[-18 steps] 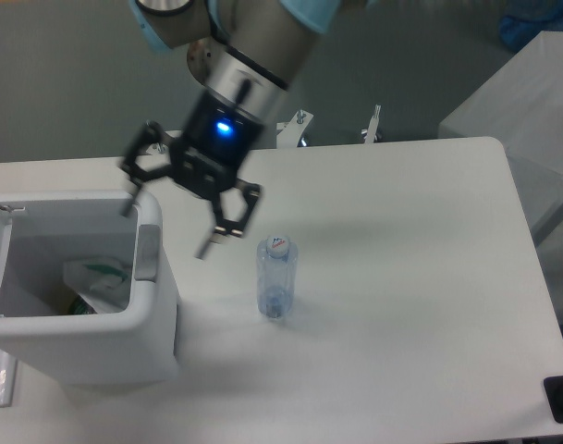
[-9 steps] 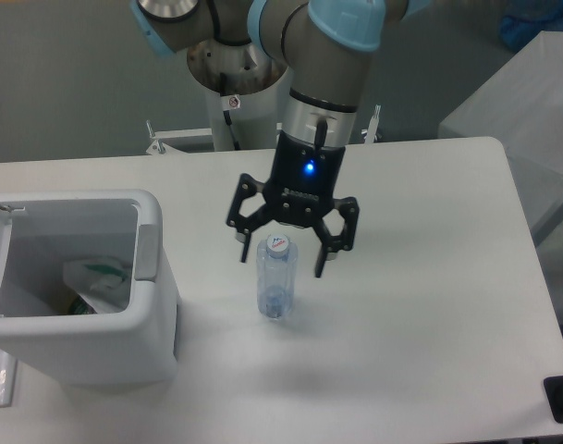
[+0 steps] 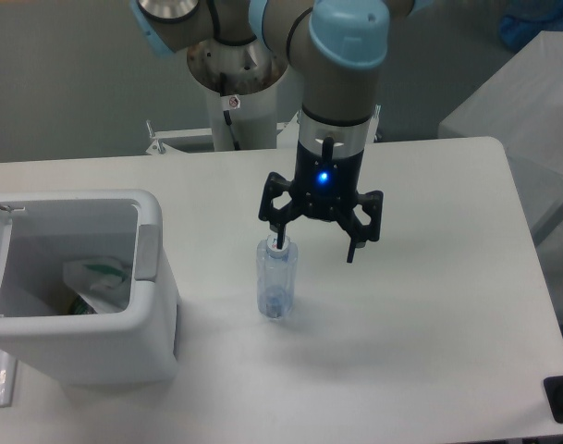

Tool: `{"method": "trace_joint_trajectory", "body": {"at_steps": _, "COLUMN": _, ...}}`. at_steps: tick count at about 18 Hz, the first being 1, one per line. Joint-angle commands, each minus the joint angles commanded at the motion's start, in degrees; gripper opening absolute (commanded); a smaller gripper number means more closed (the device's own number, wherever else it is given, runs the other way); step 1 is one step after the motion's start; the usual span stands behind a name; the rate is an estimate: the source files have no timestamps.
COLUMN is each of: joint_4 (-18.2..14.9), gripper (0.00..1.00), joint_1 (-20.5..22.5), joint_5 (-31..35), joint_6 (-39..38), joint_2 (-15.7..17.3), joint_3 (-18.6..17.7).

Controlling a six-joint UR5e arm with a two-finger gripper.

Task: Place the trash in the trash can
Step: 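Lower the right gripper around the bottle neck and close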

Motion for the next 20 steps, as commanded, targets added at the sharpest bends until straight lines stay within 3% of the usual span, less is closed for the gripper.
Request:
{"method": "trace_joint_trajectory", "body": {"at_steps": 5, "joint_4": -5.8, "gripper": 1.0, "joint_1": -0.8, "joint_5": 0.1, "joint_6": 0.0, "joint_2": -1.1, "joint_3": -0.4}}
{"method": "trace_joint_trajectory", "body": {"at_steps": 7, "joint_4": -6.6, "gripper": 0.84, "joint_1": -0.8, "joint_5": 0.2, "joint_6": 0.0, "joint_2": -1.1, "joint_3": -0.2}}
{"method": "trace_joint_trajectory", "body": {"at_steps": 11, "joint_4": -6.8, "gripper": 0.66, "joint_1": -0.8, "joint_5": 0.2, "joint_6": 0.1, "joint_2": -1.1, "joint_3": -0.3}}
{"method": "trace_joint_trajectory", "body": {"at_steps": 17, "joint_4": -10.5, "gripper": 0.06, "joint_1": -0.8, "joint_5": 0.1, "joint_6": 0.2, "joint_2": -0.9, "joint_3": 1.0}}
{"method": "trace_joint_trajectory", "body": {"at_steps": 18, "joint_4": -10.6, "gripper": 0.0, "joint_1": -0.8, "joint_5": 0.0, "joint_6": 0.2, "joint_2": -0.8, "joint_3": 1.0}}
{"method": "trace_joint_trajectory", "body": {"at_steps": 20, "joint_4": -10.6, "gripper": 0.0, "joint_1": -0.7, "joint_5": -0.2, "joint_6": -0.1, "joint_2": -0.6, "joint_3": 1.2}}
